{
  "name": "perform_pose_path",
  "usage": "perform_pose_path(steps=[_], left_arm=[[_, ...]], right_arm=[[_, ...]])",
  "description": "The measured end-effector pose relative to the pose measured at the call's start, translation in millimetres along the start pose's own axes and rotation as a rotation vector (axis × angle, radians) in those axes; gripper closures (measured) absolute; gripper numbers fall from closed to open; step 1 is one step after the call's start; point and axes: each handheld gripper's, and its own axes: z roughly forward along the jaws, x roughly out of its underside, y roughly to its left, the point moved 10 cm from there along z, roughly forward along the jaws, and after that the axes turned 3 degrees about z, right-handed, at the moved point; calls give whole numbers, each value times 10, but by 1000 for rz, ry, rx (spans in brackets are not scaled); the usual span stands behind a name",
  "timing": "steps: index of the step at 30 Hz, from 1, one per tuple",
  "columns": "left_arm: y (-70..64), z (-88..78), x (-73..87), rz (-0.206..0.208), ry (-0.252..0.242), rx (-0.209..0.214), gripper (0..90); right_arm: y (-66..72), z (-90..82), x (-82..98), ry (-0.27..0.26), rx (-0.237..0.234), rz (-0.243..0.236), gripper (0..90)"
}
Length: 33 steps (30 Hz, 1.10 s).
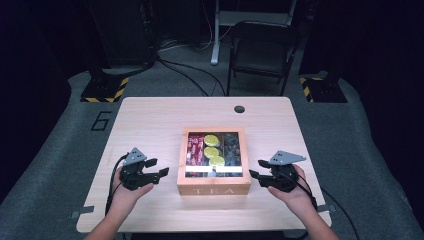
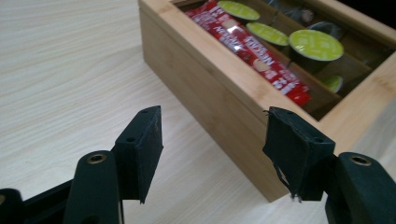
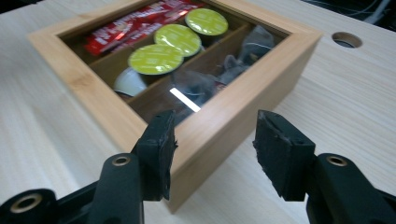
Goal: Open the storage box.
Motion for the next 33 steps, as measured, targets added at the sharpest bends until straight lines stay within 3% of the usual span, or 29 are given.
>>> perform_pose_path(steps=[5, 7, 12, 13, 20, 29, 33], left_arm=[[-164, -12, 33, 20, 5, 31, 360], [-232, -4, 58, 5, 5, 43, 356], [-364, 54, 139, 36, 11, 73, 364], [-405, 72, 164, 24, 7, 87, 367], [-490, 144, 255, 50, -10, 99, 416], [-557, 212, 350, 52, 20, 121, 471], [-570, 233, 361, 71, 23, 116, 508]], right_arm=[[156, -20, 21, 8, -26, -7, 472], [193, -32, 30, 0, -23, -19, 470], [240, -13, 119, 10, -32, -9, 476], [241, -3, 131, 9, -29, -13, 478], [291, 77, 279, 24, -34, -5, 503], [280, 144, 431, 45, -27, 10, 548], [283, 150, 474, 58, -32, -1, 575]])
